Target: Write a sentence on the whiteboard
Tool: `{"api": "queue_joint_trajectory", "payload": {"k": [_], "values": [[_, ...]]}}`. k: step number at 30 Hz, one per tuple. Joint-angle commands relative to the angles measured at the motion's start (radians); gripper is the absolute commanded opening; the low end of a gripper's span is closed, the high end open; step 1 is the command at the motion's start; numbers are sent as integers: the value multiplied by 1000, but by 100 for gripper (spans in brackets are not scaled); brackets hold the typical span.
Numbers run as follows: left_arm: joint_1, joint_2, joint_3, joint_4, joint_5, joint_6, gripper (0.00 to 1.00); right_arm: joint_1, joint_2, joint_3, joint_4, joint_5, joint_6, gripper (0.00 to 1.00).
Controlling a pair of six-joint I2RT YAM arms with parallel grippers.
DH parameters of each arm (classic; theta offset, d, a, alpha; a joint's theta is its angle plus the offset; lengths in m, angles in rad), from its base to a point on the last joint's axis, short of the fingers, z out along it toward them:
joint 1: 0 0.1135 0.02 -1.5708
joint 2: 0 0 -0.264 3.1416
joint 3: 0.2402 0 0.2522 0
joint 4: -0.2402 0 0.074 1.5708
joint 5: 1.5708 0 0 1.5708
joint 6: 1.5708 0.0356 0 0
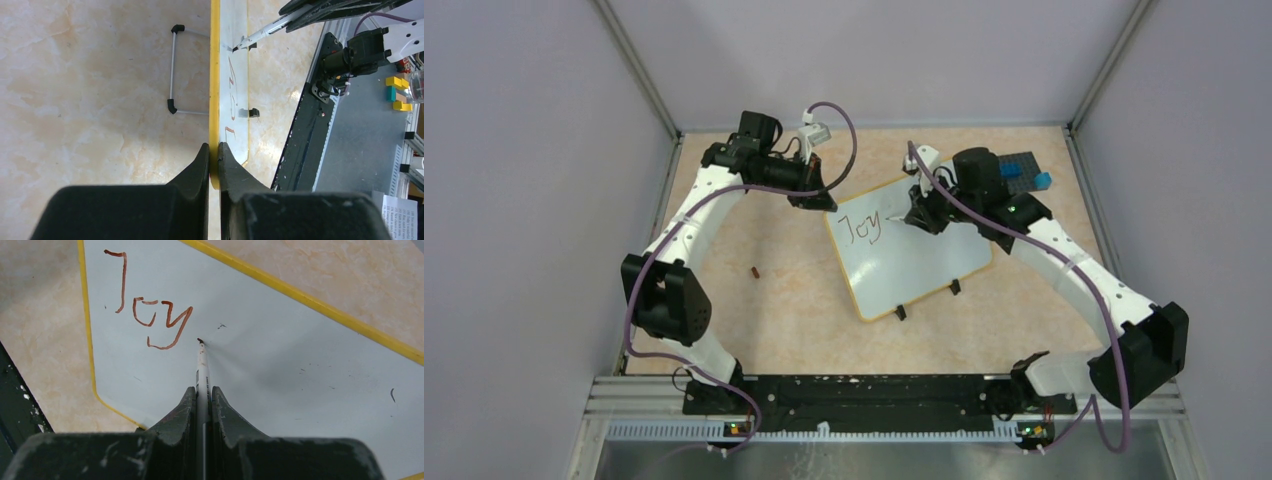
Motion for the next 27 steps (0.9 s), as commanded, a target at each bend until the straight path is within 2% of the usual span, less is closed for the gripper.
{"api": "queue_joint_trajectory", "payload": {"k": [1, 27], "values": [[-3, -24, -2, 25, 23, 19, 0, -28, -3, 37, 27, 37, -27, 0], [-3, -20, -6, 29, 18, 19, 0, 1, -17, -50, -3, -20, -45, 0]]}}
